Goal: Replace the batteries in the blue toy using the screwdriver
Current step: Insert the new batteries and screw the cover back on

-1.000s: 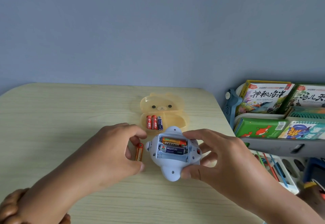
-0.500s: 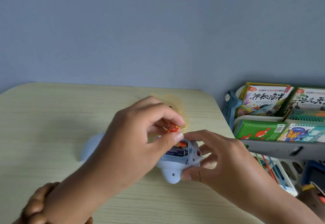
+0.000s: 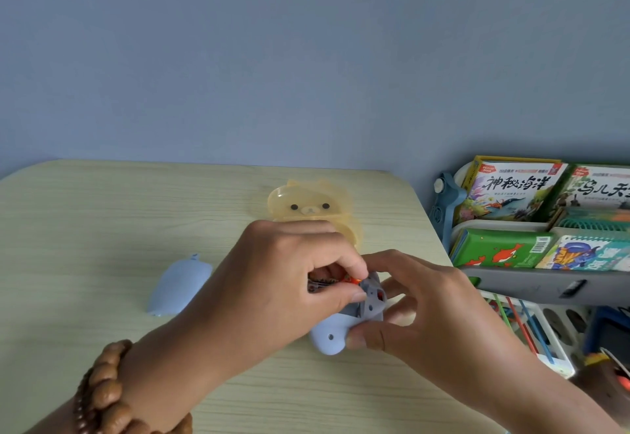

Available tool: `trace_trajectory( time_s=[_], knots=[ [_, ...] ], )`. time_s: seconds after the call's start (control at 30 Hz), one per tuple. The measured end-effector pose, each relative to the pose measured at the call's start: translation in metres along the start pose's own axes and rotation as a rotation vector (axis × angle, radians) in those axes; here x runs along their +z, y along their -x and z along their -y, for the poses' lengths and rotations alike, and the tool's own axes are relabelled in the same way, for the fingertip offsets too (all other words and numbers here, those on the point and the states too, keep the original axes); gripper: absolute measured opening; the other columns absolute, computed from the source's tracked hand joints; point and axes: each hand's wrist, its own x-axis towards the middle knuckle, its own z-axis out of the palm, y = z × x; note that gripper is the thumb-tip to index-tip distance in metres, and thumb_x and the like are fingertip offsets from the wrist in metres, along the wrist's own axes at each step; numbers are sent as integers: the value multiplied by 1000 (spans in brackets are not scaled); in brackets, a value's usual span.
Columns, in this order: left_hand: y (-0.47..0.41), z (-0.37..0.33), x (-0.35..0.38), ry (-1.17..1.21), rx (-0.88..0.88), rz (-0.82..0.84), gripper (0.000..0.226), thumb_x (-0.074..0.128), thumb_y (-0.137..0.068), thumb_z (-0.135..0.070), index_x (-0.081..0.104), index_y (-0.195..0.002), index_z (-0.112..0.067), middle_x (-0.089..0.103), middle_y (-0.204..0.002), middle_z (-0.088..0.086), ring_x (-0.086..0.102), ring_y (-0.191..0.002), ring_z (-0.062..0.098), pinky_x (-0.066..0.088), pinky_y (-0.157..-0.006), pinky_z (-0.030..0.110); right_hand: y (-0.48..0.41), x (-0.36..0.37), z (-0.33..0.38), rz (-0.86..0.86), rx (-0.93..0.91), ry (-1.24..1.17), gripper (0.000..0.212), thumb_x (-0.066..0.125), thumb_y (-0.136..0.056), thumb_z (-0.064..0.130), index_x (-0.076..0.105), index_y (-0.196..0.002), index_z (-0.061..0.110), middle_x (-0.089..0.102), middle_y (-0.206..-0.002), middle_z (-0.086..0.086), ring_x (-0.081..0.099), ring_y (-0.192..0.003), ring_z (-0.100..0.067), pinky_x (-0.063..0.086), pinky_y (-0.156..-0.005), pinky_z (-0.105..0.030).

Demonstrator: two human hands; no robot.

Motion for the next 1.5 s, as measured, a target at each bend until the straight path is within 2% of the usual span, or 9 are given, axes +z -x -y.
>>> trace_trajectory(
  time_s=[0.43, 0.67, 0.87, 1.0, 1.13, 1.23, 1.33, 1.4, 1.5],
  knots=[
    [2, 7, 6, -8, -2, 145, 6, 83, -74, -20, 81, -80, -22, 76, -80, -14, 70, -80, 7, 54, -72, 28, 0, 0, -4, 5, -16, 24, 62, 93, -59, 37, 64, -113, 44, 57, -109, 37, 65, -83, 6, 47, -61, -4],
    [4, 7, 5, -95, -12, 259, 9, 71, -85, -27, 79, -81, -24, 70, -86, -17, 64, -87, 2, 48, -78, 20, -1, 1, -8, -14, -43, 45, 64, 93, -60, 37, 64, -116, 46, 65, -106, 28, 65, -92, 5, 56, -67, -15],
    [5, -1, 2, -124, -173, 220, 6, 77, -84, -26, 79, -79, -28, 67, -88, -20, 62, -87, 0, 48, -73, 18, -1, 3, -8, -23, -51, 55, 65, 92, -62, 36, 64, -120, 44, 66, -108, 27, 64, -95, 5, 55, -67, -14],
    [1, -12, 3, -224, -297, 244, 11, 71, -85, -30, 78, -79, -23, 66, -92, -14, 58, -89, 4, 47, -73, 23, -2, 3, -5, -19, -52, 53, 65, 92, -63, 34, 64, -120, 43, 67, -109, 25, 64, -96, 4, 57, -66, -18],
    [-1, -15, 7, -369, -265, 239, 11, 66, -77, -23, 76, -73, -19, 66, -89, -10, 62, -82, 8, 53, -69, 30, -2, 3, -2, -23, -30, 50, 64, 93, -62, 29, 65, -118, 44, 68, -106, 26, 65, -91, 5, 54, -64, -11],
    [2, -13, 3, -285, -239, 242, 6, 72, -80, -34, 73, -83, -28, 62, -96, -16, 58, -92, 3, 48, -74, 20, 0, 1, 0, -22, 1, 27, 59, 93, -62, 28, 66, -112, 46, 63, -105, 33, 65, -85, 8, 49, -61, -6],
    [12, -9, -6, -198, -257, 247, 56, 76, -65, -62, 54, -115, -50, 43, -124, -33, 43, -118, -11, 39, -84, 7, 0, 0, 1, -29, 5, 28, 58, 92, -64, 29, 61, -107, 52, 54, -108, 43, 64, -84, 11, 47, -60, -4],
    [19, -2, -6, -214, -280, 287, 82, 76, -61, -68, 35, -131, -56, 30, -135, -41, 32, -125, -19, 35, -88, 4, 0, 0, 2, -21, 19, 21, 60, 92, -64, 31, 57, -105, 56, 50, -110, 47, 62, -84, 13, 46, -60, -2],
    [25, 7, -1, -92, -339, 265, 83, 82, -61, -60, 38, -132, -55, 41, -130, -42, 40, -117, -23, 37, -87, 0, 1, -2, 4, 16, 55, -29, 53, 89, -67, 36, 59, -108, 53, 59, -105, 40, 66, -82, 9, 49, -63, -6]
  ],
)
